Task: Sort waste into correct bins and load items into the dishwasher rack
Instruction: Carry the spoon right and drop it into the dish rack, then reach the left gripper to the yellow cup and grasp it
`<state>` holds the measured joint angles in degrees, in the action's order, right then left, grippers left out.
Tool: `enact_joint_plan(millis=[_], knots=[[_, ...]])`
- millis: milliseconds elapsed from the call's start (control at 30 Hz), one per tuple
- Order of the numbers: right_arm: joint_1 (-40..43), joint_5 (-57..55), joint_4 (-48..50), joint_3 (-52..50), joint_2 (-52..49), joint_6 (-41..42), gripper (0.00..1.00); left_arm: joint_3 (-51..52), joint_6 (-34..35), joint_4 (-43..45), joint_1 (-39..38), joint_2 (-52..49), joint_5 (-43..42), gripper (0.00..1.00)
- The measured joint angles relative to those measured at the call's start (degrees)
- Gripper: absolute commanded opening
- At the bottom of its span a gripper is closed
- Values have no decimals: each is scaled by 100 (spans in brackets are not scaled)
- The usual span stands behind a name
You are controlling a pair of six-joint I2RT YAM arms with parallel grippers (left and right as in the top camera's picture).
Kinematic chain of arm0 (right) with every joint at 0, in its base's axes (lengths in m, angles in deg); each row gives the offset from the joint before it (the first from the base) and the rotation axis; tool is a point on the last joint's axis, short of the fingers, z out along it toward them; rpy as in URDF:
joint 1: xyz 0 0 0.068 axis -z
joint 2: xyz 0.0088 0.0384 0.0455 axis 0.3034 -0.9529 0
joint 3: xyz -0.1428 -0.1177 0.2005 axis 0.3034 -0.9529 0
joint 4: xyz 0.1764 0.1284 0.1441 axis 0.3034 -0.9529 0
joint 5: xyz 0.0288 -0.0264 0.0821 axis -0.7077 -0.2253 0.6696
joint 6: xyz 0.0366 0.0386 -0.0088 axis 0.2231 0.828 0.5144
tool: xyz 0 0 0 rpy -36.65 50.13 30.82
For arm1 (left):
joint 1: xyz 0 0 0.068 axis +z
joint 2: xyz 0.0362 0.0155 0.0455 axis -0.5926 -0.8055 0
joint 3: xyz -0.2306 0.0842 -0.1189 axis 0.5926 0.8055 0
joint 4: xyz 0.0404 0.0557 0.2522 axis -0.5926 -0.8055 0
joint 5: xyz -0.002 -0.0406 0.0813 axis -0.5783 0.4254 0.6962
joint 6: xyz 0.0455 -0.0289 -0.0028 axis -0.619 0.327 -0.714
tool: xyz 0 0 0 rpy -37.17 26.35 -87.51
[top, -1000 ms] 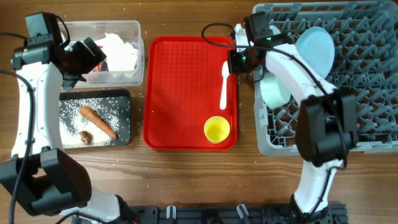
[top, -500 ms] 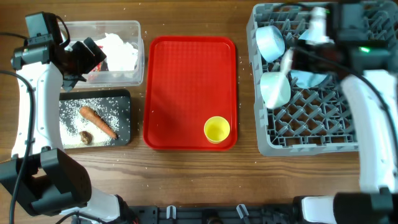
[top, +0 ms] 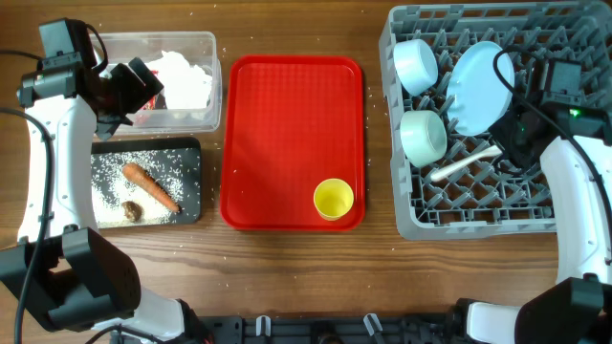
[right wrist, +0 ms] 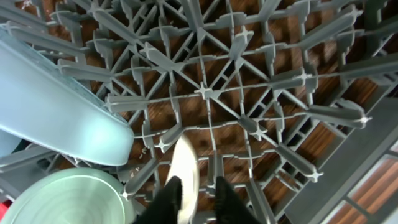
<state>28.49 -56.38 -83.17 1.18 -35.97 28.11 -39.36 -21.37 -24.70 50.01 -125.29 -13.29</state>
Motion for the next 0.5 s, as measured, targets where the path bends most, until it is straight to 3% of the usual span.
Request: enact_joint_plan(millis=[133,300,500], knots=[[0,15,28,-7,0,-11,66,0,0,59,0,0,0,100],[0,511,50,101,140,-728,76,0,0,164,0,0,0,100],[0,1563,214,435,1419,-2000,81,0,-72,92,0,0,-337,98]])
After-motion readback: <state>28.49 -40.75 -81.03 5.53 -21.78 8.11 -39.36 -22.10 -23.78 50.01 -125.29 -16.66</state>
